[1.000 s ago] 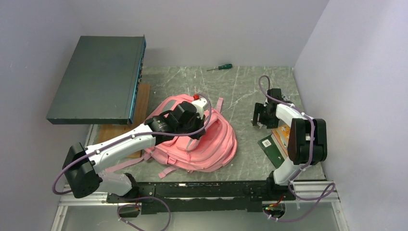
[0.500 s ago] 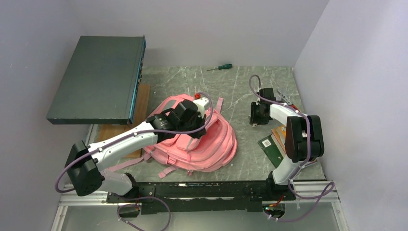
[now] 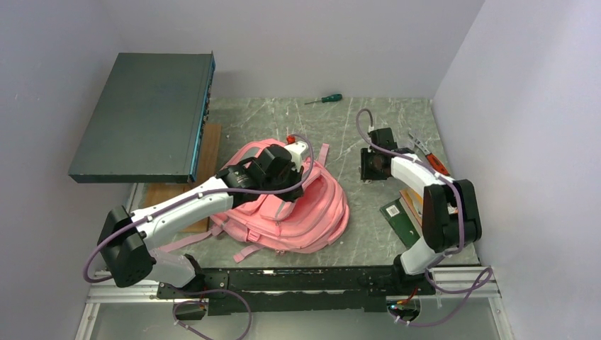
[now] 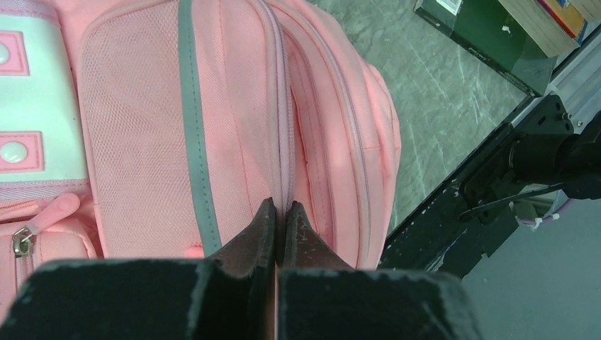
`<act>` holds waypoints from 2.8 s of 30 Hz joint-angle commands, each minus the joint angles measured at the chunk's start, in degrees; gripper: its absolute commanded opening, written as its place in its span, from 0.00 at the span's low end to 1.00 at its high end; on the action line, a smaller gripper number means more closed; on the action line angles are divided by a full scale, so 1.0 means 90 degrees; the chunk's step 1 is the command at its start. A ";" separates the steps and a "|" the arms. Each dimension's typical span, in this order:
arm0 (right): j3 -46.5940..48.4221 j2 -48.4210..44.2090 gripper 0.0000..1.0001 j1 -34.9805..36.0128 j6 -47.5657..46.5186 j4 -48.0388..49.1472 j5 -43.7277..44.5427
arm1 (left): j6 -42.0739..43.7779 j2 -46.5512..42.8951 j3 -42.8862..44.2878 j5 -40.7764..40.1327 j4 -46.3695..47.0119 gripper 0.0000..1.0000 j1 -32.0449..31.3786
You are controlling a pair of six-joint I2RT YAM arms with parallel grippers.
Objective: Pack the student bag
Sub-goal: Pick up the stationery from the center of the board, then place the stationery in the student bag, then pick up the stationery from the center of the board.
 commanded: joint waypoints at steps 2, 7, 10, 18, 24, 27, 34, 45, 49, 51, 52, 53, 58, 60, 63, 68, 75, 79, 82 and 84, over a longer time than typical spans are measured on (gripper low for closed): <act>-0.0082 -0.1136 0.11 0.0466 0.0273 -0.0493 -0.0484 | -0.0025 -0.0116 0.0367 -0.0269 0.0334 0.00 0.0133; -0.0818 -0.2633 0.10 0.0927 0.0853 0.0180 -0.2598 | -0.0254 -0.0326 0.0099 -0.0380 0.0641 0.00 0.0244; -0.0963 -0.2597 0.09 0.1322 0.1210 0.0651 -0.3750 | -0.0166 -0.0414 -0.0052 -0.0319 0.0912 0.00 0.0259; -0.0575 -0.2015 0.09 0.2071 0.1470 0.0578 -0.3818 | -0.0347 -0.0345 -0.0178 0.0029 0.1171 0.00 0.0263; -0.0331 -0.1589 0.21 0.2145 0.2207 0.1010 -0.3130 | -0.0435 -0.0334 -0.0308 0.0351 0.1430 0.00 0.0255; -0.0552 -0.1568 0.37 0.2180 0.2768 0.1702 -0.2842 | -0.0534 -0.0314 -0.0358 0.0486 0.1517 0.00 0.0252; -0.0653 -0.1394 0.52 0.2171 0.2614 0.2248 -0.3112 | -0.0573 -0.0254 -0.0312 0.0489 0.1502 0.00 0.0255; -0.0685 -0.1763 0.67 0.2121 0.1906 0.1501 -0.2718 | -0.0469 -0.0184 -0.0232 0.0442 0.1420 0.00 0.0252; -0.0888 -0.1959 0.69 0.2116 0.1950 0.1655 -0.2682 | -0.0506 -0.0299 -0.0292 0.0393 0.1438 0.00 0.0260; -0.0808 -0.1903 0.67 0.2089 0.1980 0.1619 -0.2684 | -0.0505 -0.0370 -0.0305 0.0361 0.1458 0.00 0.0260; -0.0788 -0.1860 0.66 0.2071 0.2026 0.1679 -0.2731 | -0.0490 -0.0408 -0.0313 0.0350 0.1457 0.00 0.0255; -0.0798 -0.1820 0.62 0.2044 0.2085 0.1778 -0.2852 | -0.0467 -0.0448 -0.0332 0.0337 0.1499 0.00 0.0252; -0.1089 -0.1761 0.38 0.1778 0.2715 0.2513 -0.3438 | -0.0523 -0.0443 -0.0392 0.0362 0.1444 0.00 0.0248; -0.1152 -0.1924 0.37 0.1447 0.2672 0.2380 -0.3320 | -0.0564 -0.0432 -0.0418 0.0305 0.1448 0.00 0.0259; -0.1088 -0.2236 0.38 0.0726 0.2227 0.1716 -0.3195 | -0.0559 -0.0314 -0.0301 0.0196 0.1301 0.00 0.0255; -0.0584 -0.2551 0.63 -0.0048 0.1361 0.0385 -0.1255 | -0.0406 -0.0106 -0.0183 0.0228 0.1031 0.00 0.0253; -0.0704 -0.2152 0.93 -0.1308 0.2276 0.1187 0.0770 | -0.0294 0.0002 -0.0104 0.0371 0.1107 0.00 0.0258; -0.0060 -0.1146 0.93 -0.1433 0.1999 0.1490 0.1747 | -0.0311 0.0050 -0.0082 0.0622 0.1194 0.00 0.0255; 0.0381 -0.0439 0.93 -0.1555 0.1770 0.1643 0.2061 | -0.0346 0.0036 -0.0137 0.0734 0.1234 0.00 0.0255; 0.0622 -0.0005 0.93 -0.1589 0.1518 0.1751 0.2131 | -0.0326 0.0007 -0.0156 0.0719 0.1192 0.00 0.0253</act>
